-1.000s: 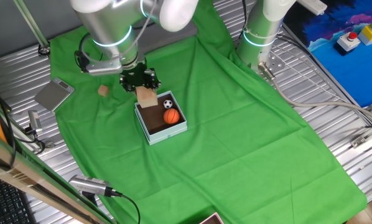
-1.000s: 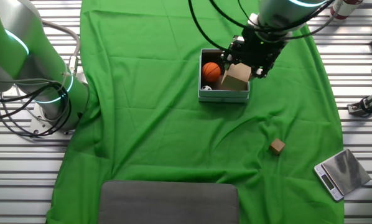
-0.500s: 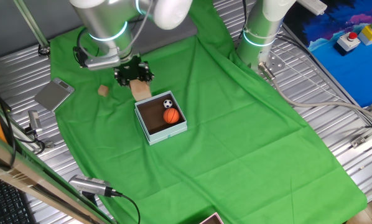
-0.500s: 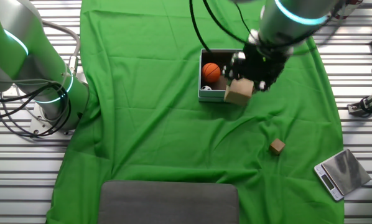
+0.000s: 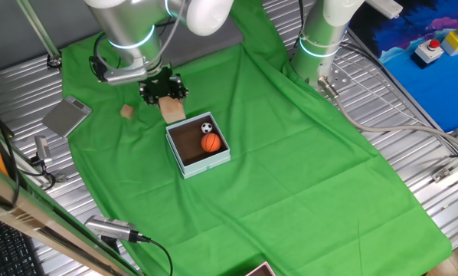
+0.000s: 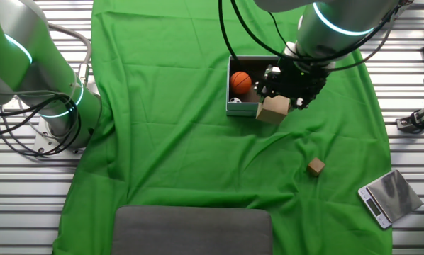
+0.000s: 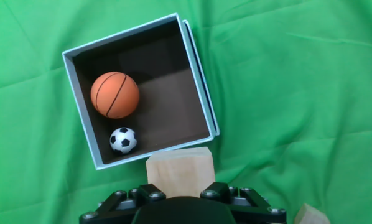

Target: Take everything out of the gift box

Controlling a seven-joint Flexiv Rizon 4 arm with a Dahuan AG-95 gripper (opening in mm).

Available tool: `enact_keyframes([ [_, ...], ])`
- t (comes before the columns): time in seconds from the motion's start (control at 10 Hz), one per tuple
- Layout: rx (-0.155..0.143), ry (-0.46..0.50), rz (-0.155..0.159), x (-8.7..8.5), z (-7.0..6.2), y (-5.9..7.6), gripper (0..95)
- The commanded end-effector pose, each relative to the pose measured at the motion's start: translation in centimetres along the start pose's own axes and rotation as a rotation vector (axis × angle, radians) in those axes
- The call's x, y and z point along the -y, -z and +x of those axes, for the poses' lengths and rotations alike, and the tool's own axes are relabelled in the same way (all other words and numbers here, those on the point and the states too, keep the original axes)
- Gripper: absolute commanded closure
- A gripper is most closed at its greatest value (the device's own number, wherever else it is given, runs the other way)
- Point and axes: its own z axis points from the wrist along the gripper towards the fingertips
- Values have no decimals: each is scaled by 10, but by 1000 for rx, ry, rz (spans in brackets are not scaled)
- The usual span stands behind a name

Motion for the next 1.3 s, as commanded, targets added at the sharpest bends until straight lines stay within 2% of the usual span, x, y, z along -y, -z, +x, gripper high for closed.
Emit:
enact_keyframes([
  [0.1,-8,-30,2,0,0,1,950],
  [0.9,-14,-183,11,0,0,1,950],
  [1.2,-19,-176,26,0,0,1,950],
  [1.3,-21,-172,37,5,6,1,950],
])
